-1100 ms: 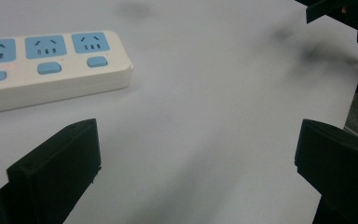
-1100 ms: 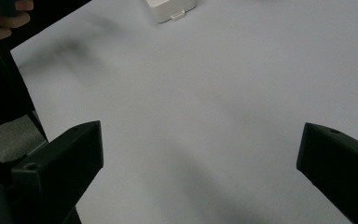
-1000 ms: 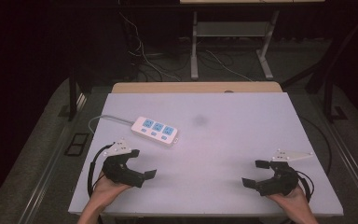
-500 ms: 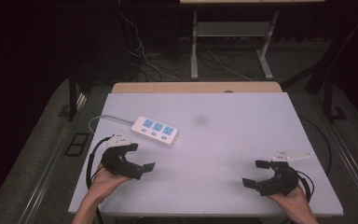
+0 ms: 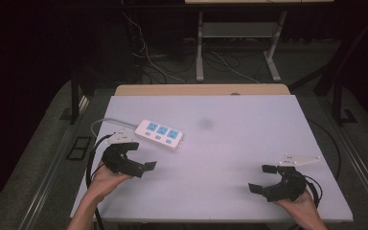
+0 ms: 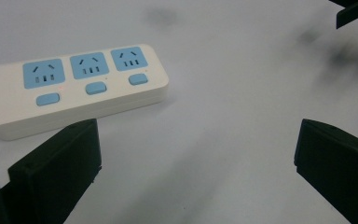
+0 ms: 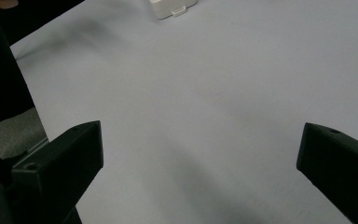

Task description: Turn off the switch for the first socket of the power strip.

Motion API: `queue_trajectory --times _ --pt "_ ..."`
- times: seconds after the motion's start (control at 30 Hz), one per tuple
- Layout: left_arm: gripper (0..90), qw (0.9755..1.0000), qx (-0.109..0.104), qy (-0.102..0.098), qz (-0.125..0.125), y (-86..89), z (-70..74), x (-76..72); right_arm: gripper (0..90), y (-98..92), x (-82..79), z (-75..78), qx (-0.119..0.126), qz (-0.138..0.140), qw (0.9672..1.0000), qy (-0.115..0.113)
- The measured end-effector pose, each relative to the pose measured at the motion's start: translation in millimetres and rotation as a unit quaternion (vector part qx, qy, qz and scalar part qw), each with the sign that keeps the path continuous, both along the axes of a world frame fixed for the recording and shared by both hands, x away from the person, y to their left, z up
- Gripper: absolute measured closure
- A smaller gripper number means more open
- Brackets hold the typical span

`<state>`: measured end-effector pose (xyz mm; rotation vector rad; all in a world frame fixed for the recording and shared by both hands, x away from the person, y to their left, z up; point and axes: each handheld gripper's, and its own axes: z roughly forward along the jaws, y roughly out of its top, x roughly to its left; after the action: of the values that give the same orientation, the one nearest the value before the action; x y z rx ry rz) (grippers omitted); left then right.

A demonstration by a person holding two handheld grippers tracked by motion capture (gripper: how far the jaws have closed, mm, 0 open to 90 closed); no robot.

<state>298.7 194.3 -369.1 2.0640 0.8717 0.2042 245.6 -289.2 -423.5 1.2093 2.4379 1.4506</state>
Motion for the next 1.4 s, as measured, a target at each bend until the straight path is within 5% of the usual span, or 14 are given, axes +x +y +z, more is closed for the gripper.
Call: queue_trajectory --times 1.4 --pt "0.0 0.9988 0.045 0.009 0.017 14.7 13.3 58.4 0.3 0.4 -0.3 0.1 -0.006 0.000 1.0000 -0.001"
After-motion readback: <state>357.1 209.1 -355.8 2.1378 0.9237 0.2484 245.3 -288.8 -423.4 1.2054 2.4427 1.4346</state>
